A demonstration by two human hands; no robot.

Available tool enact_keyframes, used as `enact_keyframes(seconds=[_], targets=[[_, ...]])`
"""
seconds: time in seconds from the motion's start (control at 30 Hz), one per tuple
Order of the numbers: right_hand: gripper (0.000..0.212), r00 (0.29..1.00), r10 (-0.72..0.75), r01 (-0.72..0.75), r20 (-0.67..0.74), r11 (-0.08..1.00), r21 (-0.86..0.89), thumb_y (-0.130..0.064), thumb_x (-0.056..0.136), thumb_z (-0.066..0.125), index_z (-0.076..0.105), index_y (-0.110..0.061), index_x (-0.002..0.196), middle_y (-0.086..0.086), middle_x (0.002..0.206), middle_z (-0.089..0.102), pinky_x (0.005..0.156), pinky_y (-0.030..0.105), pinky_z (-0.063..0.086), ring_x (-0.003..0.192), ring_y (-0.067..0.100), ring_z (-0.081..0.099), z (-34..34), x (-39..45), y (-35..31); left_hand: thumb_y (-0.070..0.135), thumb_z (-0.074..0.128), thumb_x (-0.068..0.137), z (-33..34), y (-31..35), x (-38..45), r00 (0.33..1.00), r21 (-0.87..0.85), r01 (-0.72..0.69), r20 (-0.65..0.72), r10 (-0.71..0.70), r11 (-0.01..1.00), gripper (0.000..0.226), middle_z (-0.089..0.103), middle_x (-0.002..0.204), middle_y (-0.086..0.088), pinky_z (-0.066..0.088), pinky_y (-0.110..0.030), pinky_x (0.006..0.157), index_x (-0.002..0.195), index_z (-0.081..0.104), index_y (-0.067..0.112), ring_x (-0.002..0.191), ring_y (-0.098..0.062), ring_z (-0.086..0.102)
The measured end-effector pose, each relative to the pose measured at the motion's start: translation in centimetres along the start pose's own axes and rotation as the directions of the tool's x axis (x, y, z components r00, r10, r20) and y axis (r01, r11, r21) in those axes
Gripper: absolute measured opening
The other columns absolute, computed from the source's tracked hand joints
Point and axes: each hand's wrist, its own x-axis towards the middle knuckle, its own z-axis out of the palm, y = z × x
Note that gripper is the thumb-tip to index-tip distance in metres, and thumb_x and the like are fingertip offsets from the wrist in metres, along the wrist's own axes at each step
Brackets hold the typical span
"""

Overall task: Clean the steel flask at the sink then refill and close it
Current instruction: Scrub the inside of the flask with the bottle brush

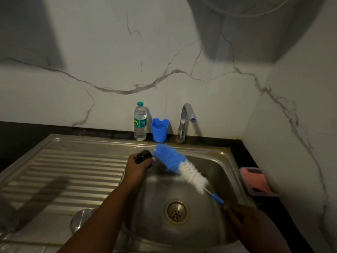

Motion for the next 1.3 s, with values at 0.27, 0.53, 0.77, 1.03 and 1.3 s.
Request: enact_keyframes(seconds=[0.27, 0.53, 0.77, 1.03, 1.3], targets=[[0.040, 0.950, -0.141, 0.147, -0.277, 0.989, 0.000, -0.053, 0.090, 0.046, 0.076, -0.028, 0.083, 0.005, 0.068, 0.067, 0.065, 0.010, 0.038, 0.065, 0.011, 0.059, 1.9, -0.6, -0.6, 0.046, 0.067, 0.082, 0.5, 1.1, 0.4, 0.867, -0.690, 0.486, 0.302, -0.397, 0.536, 0.063, 0.061, 0.127, -0.018, 0.060, -0.030, 0.067, 0.130, 0.054, 0.007, 0.094, -0.022, 0.063], [0.014, 0.977, -0.155, 0.172, -0.147, 0.979, 0.109, -0.047, 0.085, 0.054, 0.067, -0.041, 0.084, -0.027, 0.058, 0.047, 0.049, -0.006, 0.023, 0.048, -0.015, 0.043, 1.7, -0.8, -0.5, 0.039, 0.056, 0.095, 2.1, 2.2, -0.3, 0.856, -0.814, 0.495, 0.397, -0.331, 0.305, 0.049, 0.068, 0.105, -0.028, 0.057, -0.052, 0.080, 0.127, 0.052, 0.002, 0.098, -0.038, 0.066], [0.050, 0.972, -0.054, 0.078, -0.229, 0.992, 0.099, -0.061, 0.089, 0.041, 0.078, -0.029, 0.079, -0.002, 0.071, 0.072, 0.073, 0.006, 0.039, 0.068, 0.007, 0.061, 3.3, -0.9, -0.8, 0.025, 0.059, 0.093, 2.1, 2.2, -0.7, 0.877, -0.794, 0.470, 0.371, -0.304, 0.385, 0.035, 0.063, 0.119, -0.023, 0.056, -0.057, 0.073, 0.121, 0.056, 0.004, 0.107, -0.038, 0.062], [0.030, 0.936, -0.263, 0.276, -0.233, 0.961, 0.026, -0.024, 0.060, 0.080, 0.064, -0.038, 0.080, -0.030, 0.059, 0.044, 0.066, -0.005, 0.036, 0.077, -0.018, 0.037, 2.8, -0.9, -0.1, 0.033, 0.054, 0.097, 1.5, 1.6, 0.1, 0.879, -0.810, 0.446, 0.316, -0.358, 0.380, 0.045, 0.062, 0.122, -0.026, 0.052, -0.050, 0.095, 0.130, 0.051, 0.003, 0.112, -0.037, 0.062], [0.010, 0.896, -0.336, 0.349, -0.291, 0.937, -0.010, -0.038, 0.072, 0.076, 0.070, -0.040, 0.079, -0.035, 0.063, 0.028, 0.036, -0.004, 0.022, 0.061, -0.035, 0.033, 3.4, 0.1, -0.2, 0.034, 0.050, 0.099, 1.9, 1.7, 0.3, 0.888, -0.822, 0.431, 0.313, -0.337, 0.373, 0.042, 0.065, 0.112, -0.029, 0.058, -0.051, 0.075, 0.122, 0.054, -0.001, 0.100, -0.039, 0.065]])
